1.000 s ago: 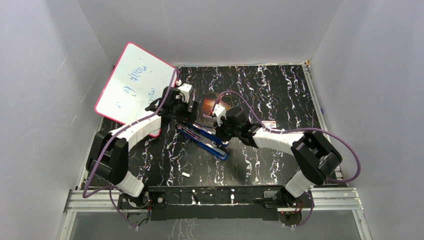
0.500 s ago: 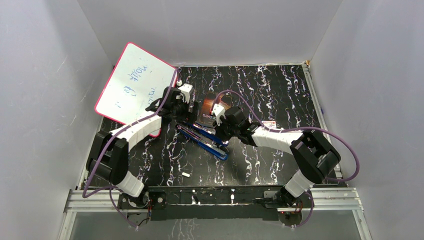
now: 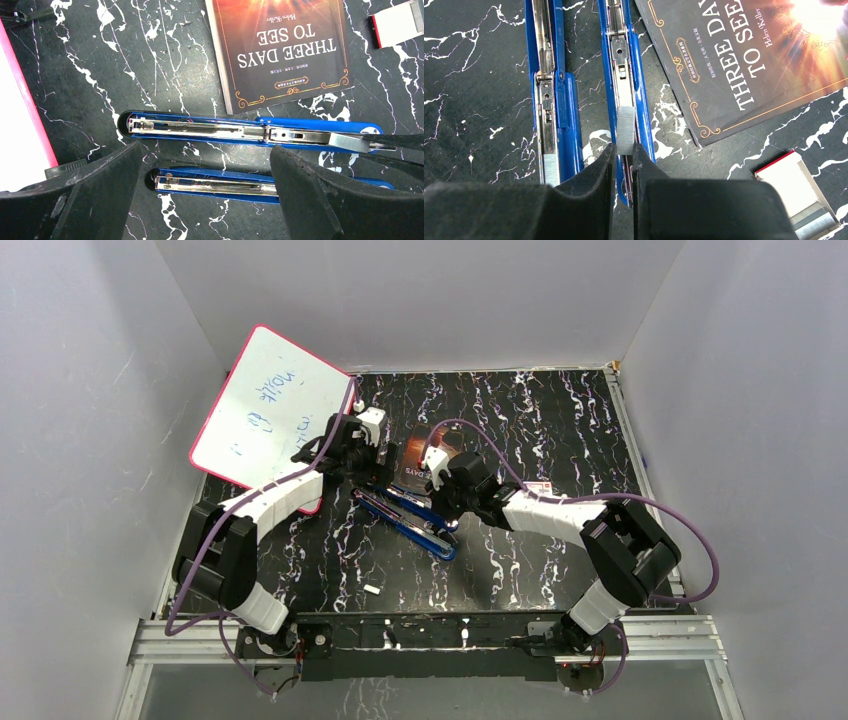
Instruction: Load the staples into the stapler
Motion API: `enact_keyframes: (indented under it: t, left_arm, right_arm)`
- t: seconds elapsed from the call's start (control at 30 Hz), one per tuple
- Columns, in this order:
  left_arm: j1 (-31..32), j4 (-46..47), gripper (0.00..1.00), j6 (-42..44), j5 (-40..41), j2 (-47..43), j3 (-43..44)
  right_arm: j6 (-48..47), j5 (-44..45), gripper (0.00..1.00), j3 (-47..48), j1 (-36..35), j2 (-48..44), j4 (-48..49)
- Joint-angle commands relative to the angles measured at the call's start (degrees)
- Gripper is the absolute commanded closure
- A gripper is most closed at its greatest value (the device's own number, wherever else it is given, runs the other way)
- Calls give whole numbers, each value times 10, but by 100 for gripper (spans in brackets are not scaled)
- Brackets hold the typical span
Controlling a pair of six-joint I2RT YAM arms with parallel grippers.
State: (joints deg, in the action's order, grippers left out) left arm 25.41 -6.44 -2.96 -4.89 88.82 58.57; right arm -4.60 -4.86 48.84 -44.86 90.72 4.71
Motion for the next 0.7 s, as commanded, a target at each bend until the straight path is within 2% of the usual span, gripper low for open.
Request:
enact_keyframes:
  t: [0.0, 0.67]
  left_arm:
    - [4, 3, 2, 7, 3, -12, -2]
    - [5, 5, 2, 7, 4, -12, -2]
  right_arm:
    - [-10, 2, 100, 29, -2, -2, -14]
    - [-23, 26, 100, 50, -18, 12, -32]
